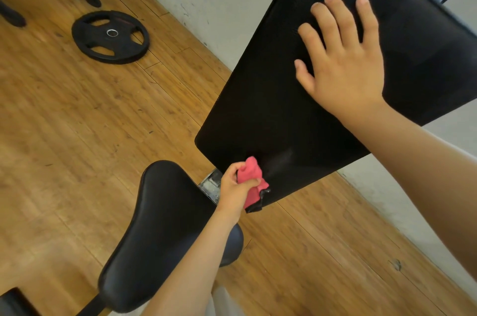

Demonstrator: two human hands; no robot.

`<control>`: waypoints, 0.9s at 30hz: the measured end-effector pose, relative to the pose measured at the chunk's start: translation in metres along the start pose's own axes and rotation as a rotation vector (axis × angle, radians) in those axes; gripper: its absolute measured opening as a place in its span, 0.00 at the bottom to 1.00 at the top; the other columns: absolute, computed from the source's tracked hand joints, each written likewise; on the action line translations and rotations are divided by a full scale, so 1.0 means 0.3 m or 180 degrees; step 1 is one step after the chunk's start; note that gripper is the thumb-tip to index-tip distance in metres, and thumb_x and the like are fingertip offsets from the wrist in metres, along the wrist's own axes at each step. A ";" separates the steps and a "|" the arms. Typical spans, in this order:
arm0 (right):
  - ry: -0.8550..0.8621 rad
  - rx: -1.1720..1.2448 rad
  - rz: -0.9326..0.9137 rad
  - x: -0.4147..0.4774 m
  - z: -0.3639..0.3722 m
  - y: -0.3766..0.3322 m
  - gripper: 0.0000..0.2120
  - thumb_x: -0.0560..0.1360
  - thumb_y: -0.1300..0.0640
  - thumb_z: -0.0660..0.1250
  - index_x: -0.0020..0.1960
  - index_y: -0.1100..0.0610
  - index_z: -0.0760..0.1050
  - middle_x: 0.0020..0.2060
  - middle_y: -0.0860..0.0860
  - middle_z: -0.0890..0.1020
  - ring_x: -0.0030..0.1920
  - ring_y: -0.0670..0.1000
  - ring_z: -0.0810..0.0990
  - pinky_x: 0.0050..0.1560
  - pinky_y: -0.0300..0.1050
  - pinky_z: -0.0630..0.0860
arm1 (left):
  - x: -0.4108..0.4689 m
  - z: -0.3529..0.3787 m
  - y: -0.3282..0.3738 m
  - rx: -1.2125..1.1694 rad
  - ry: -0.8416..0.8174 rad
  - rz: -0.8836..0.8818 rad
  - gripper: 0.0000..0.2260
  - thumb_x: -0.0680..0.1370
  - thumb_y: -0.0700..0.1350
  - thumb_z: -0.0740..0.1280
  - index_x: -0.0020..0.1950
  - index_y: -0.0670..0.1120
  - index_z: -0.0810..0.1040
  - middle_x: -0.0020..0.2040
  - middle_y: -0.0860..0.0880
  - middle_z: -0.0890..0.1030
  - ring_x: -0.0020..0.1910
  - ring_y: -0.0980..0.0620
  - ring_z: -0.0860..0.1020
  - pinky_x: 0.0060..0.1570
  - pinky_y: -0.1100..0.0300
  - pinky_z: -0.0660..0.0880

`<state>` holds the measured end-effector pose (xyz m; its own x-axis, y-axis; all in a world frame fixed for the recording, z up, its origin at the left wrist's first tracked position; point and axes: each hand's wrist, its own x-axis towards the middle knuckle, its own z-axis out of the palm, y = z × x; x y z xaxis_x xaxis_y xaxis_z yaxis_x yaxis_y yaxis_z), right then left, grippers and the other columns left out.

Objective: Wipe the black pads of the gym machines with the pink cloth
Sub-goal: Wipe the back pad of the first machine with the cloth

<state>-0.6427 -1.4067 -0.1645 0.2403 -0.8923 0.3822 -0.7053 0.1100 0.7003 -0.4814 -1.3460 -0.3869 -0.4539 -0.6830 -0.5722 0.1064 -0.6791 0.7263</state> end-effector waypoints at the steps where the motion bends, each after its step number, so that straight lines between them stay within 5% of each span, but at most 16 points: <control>1: 0.0017 -0.0038 0.0004 0.000 0.000 0.000 0.23 0.82 0.47 0.52 0.71 0.60 0.62 0.72 0.61 0.65 0.75 0.60 0.58 0.73 0.62 0.51 | -0.004 -0.016 -0.021 -0.0029 0.0158 -0.0079 0.19 0.71 0.37 0.74 0.57 0.51 0.75 0.59 0.48 0.77 0.56 0.46 0.77 0.51 0.50 0.79; 11: -0.0165 0.0276 -0.0088 -0.004 -0.034 0.013 0.23 0.79 0.51 0.58 0.71 0.60 0.65 0.73 0.61 0.64 0.76 0.61 0.57 0.74 0.60 0.47 | -0.023 -0.051 0.010 -0.0046 0.0404 0.0076 0.19 0.72 0.34 0.72 0.59 0.48 0.73 0.58 0.46 0.76 0.55 0.46 0.78 0.46 0.55 0.79; 15: -0.0266 0.0547 -0.0144 -0.054 -0.090 0.041 0.24 0.77 0.56 0.61 0.72 0.60 0.65 0.75 0.60 0.60 0.77 0.59 0.54 0.76 0.58 0.47 | -0.010 -0.049 0.010 0.0051 0.0470 0.0015 0.19 0.71 0.35 0.73 0.57 0.49 0.74 0.59 0.45 0.76 0.56 0.44 0.77 0.55 0.45 0.78; 23: -0.0139 -0.0090 -0.0145 -0.206 -0.056 0.116 0.23 0.81 0.53 0.53 0.75 0.59 0.61 0.75 0.59 0.62 0.76 0.59 0.55 0.75 0.60 0.50 | 0.044 -0.078 -0.059 0.0077 0.1095 0.0007 0.17 0.72 0.33 0.71 0.55 0.49 0.75 0.55 0.45 0.78 0.52 0.45 0.80 0.53 0.49 0.79; 27: 0.0042 -0.0295 -0.0214 -0.210 -0.032 0.111 0.23 0.82 0.53 0.53 0.74 0.59 0.62 0.75 0.59 0.63 0.76 0.59 0.58 0.74 0.60 0.53 | 0.064 -0.063 -0.087 0.0259 0.1278 0.0030 0.12 0.75 0.33 0.67 0.55 0.45 0.72 0.49 0.47 0.78 0.42 0.53 0.80 0.34 0.67 0.77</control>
<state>-0.6749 -1.3427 -0.1596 0.2943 -0.8932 0.3400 -0.6228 0.0906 0.7771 -0.4763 -1.3464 -0.4242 -0.0702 -0.7507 -0.6569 0.0311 -0.6599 0.7507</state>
